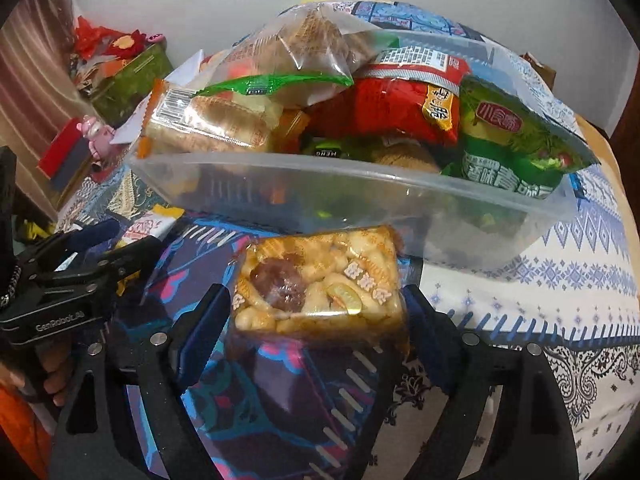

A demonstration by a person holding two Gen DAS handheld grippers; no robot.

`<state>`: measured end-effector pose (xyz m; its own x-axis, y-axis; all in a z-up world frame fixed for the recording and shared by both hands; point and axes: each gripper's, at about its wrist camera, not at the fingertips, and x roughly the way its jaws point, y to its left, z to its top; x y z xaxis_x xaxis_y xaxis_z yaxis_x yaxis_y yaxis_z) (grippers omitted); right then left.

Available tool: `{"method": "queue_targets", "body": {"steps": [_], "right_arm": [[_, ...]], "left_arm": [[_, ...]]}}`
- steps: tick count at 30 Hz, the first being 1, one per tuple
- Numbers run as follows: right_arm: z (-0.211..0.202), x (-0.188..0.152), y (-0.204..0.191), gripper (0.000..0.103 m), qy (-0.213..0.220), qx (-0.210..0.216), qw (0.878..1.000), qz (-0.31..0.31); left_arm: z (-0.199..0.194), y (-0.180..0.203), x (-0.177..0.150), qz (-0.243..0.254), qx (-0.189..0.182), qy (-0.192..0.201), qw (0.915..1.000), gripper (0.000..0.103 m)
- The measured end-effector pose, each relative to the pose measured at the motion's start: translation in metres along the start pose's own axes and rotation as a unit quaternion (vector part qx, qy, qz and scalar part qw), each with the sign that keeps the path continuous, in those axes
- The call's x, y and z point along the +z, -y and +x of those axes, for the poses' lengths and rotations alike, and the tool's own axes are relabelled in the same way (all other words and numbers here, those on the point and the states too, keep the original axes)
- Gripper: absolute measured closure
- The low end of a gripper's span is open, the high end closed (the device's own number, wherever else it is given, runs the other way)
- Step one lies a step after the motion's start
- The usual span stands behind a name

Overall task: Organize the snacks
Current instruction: 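Grasp the yellow KAKA chip bag with the left tool while the right grasps the nut cake, then place the KAKA bag and nut cake into the clear box, opening both tools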

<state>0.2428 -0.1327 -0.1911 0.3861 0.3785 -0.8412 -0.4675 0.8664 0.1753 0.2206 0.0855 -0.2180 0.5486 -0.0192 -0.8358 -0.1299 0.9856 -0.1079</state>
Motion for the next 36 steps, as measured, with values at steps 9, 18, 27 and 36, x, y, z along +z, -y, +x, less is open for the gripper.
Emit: {"method": "queue_targets", "body": {"steps": [9,18,27,36], "right_arm": [[-0.005,-0.002,-0.003,0.031,0.016,0.003,1.0,-0.009],[-0.037,-0.007,-0.004,0.031,0.045,0.007,0.999,-0.008],[-0.087,0.007,0.0,0.031,0.107,0.003,0.994,-0.002],[-0.113,0.041,0.017,0.031,0.169,-0.01,0.985,0.017]], "left_arm": [[-0.011,0.0,-0.007,0.001,-0.017,0.005,0.9998,0.054],[-0.059,0.006,-0.006,0.006,-0.015,0.051,0.9986,0.054],[-0.108,0.022,0.018,0.016,-0.03,0.12,0.9922,0.054],[-0.106,0.046,0.06,0.034,-0.053,0.149,0.9869,0.054]]}}
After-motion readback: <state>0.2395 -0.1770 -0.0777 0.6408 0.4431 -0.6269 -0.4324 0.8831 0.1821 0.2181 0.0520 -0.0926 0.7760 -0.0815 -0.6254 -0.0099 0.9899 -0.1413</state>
